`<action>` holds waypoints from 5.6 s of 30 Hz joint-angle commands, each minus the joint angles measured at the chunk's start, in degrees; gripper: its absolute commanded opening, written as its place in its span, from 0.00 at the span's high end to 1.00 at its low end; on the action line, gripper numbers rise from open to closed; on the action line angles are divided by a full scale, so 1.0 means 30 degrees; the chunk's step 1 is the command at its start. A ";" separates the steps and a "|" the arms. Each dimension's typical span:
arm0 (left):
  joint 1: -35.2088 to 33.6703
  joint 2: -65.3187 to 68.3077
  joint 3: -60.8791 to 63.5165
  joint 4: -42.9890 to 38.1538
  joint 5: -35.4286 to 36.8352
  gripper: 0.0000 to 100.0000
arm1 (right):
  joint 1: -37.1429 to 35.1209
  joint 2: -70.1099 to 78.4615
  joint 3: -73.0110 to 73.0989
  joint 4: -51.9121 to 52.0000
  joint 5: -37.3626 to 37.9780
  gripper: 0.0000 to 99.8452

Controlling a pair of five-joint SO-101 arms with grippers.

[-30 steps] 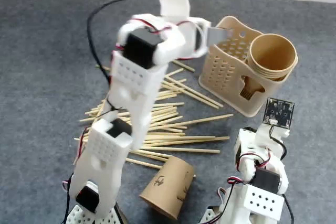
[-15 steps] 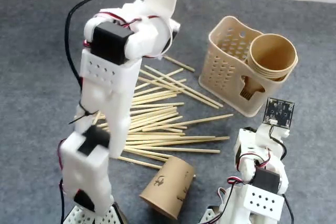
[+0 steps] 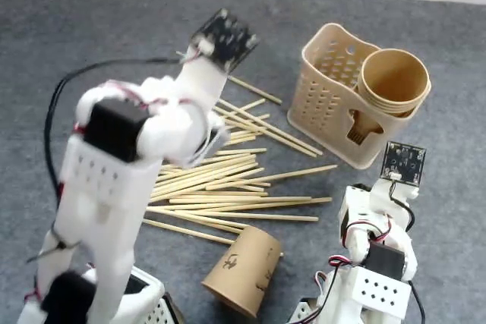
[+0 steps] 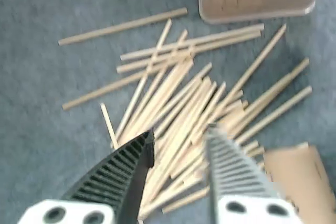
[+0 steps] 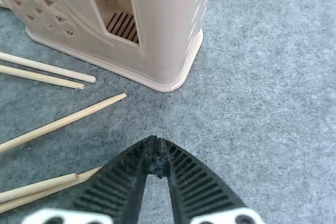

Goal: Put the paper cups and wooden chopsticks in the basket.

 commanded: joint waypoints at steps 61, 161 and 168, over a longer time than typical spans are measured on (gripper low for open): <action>1.1209 -0.9538 1.8359 -0.1231 -0.7209 0.73 | 0.0073 -0.0278 -0.0220 -0.0396 0.0000 0.99; 0.7077 -0.9480 1.1209 -0.4835 -0.1553 0.99 | 0.0190 -0.0278 0.0366 -0.1421 0.0000 0.99; 0.7077 -0.6813 0.7311 -0.4952 -0.1524 0.99 | 0.1128 -0.0278 0.0337 -0.1421 -0.0029 0.99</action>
